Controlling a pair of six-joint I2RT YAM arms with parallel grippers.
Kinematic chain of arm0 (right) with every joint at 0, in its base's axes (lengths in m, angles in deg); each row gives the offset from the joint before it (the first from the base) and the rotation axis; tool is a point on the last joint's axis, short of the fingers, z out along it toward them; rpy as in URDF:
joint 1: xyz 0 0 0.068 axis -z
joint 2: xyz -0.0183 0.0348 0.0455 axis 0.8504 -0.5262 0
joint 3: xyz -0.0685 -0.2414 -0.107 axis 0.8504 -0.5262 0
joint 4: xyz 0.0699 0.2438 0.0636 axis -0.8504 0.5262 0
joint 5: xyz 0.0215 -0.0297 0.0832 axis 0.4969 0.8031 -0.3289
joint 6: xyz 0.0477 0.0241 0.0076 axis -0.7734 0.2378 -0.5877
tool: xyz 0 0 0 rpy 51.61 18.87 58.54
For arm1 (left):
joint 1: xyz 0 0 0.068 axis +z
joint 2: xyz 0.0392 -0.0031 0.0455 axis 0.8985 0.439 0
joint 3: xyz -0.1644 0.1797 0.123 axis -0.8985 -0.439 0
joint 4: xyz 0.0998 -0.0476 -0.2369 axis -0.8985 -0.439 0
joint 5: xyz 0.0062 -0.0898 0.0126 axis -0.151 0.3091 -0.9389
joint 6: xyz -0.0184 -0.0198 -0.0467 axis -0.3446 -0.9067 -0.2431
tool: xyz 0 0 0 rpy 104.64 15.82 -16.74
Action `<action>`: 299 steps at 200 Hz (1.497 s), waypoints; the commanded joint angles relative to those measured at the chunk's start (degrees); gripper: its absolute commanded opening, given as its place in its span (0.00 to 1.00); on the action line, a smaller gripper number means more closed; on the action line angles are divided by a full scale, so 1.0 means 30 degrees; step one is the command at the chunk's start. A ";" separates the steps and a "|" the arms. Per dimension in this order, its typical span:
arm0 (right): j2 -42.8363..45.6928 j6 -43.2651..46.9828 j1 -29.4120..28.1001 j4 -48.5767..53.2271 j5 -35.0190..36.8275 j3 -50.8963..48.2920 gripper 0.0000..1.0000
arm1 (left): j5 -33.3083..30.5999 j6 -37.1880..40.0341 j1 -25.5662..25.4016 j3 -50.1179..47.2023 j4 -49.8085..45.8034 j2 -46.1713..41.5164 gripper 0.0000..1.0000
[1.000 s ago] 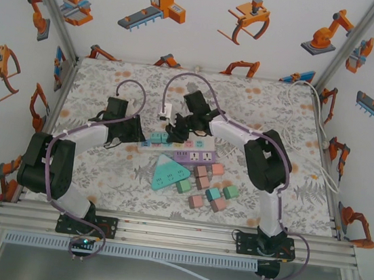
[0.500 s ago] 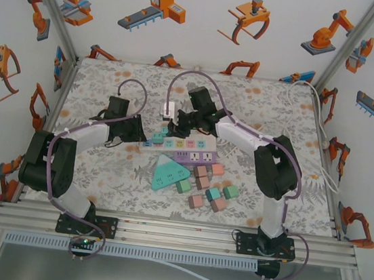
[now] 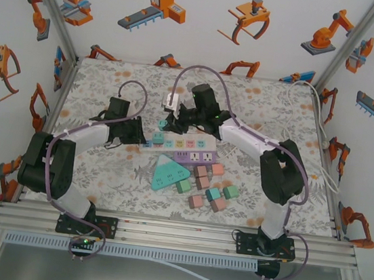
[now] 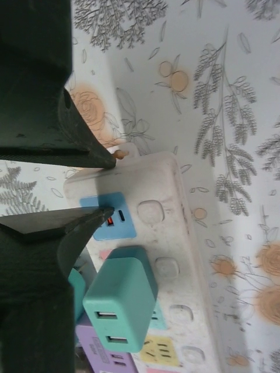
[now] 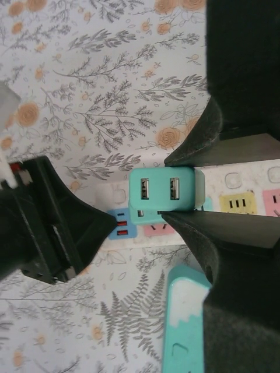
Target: Pull the plug off the socket
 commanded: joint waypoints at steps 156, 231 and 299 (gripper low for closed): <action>0.8604 -1.9294 0.2993 0.1861 0.6000 -0.4241 0.00 | 0.6229 0.3083 -0.4347 -0.1816 -0.0367 -1.3629 0.44; 1.5589 -2.2107 0.4773 0.2757 0.9264 -1.1640 0.00 | 0.4759 0.4262 -0.9795 -0.2733 -0.0648 -1.5775 0.77; 1.9403 -2.6506 0.4748 0.0156 0.9683 -1.8114 0.00 | 0.2989 0.4856 -1.1087 -0.3689 -0.0482 -1.6266 1.00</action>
